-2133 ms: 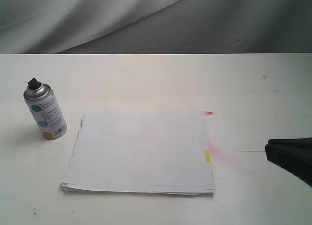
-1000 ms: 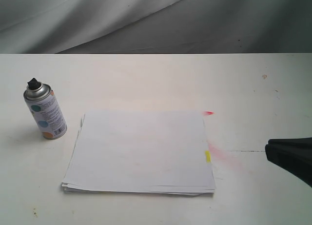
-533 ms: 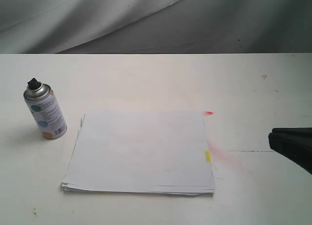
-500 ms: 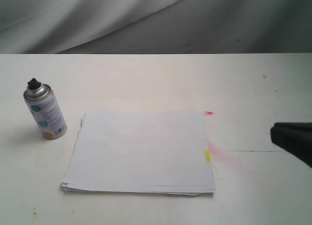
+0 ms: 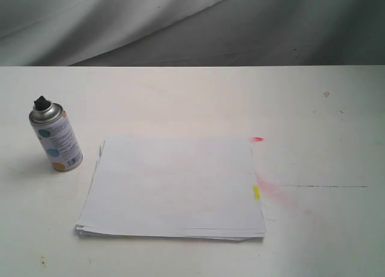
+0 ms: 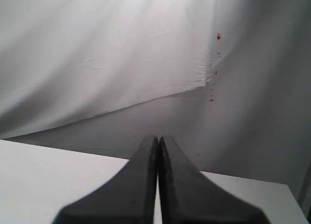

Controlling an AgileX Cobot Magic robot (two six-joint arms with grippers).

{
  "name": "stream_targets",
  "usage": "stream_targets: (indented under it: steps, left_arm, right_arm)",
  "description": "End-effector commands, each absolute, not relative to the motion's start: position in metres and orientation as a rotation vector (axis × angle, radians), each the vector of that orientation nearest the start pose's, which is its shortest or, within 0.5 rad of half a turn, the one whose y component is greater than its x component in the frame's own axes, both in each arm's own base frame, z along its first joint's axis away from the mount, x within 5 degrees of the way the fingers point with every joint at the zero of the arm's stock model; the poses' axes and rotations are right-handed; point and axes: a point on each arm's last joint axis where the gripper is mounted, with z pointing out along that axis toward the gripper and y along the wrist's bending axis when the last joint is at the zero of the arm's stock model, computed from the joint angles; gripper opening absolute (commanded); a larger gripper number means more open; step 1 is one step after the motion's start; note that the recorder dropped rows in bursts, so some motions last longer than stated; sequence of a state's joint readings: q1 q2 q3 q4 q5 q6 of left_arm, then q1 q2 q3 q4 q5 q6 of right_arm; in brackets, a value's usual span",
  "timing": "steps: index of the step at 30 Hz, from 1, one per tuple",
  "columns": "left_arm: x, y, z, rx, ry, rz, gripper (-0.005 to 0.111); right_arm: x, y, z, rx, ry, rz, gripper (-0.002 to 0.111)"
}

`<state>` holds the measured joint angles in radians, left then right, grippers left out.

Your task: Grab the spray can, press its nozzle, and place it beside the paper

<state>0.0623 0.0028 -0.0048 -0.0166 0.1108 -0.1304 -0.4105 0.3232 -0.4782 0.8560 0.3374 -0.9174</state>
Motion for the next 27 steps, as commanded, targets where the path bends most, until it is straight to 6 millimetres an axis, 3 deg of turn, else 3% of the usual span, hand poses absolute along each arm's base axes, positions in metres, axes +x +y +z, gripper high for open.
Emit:
stream_targets:
  steps: [1,4,12,19,27]
  left_arm:
    - [0.056,0.003,0.203,-0.155,1.587,-0.064,0.0]
    - [0.056,0.003,0.203,-0.157,1.587,-0.066,0.0]
    - [0.056,0.003,0.203,-0.157,1.587,-0.066,0.0]
    - [0.056,0.003,0.203,-0.155,1.587,-0.064,0.0]
    - [0.056,0.003,0.203,-0.155,1.587,-0.064,0.0]
  right_arm:
    - [0.074,-0.01,0.328,0.099,1.555,-0.192,0.0]
    - [0.076,-0.012,0.317,0.19,1.561,-0.124,0.0]
    - [0.079,-0.033,0.253,0.548,1.608,-0.103,0.0]
    - [0.077,-0.036,0.214,0.533,1.591,-0.173,0.0]
    - [0.075,-0.035,0.199,0.515,1.635,-0.194,0.0]
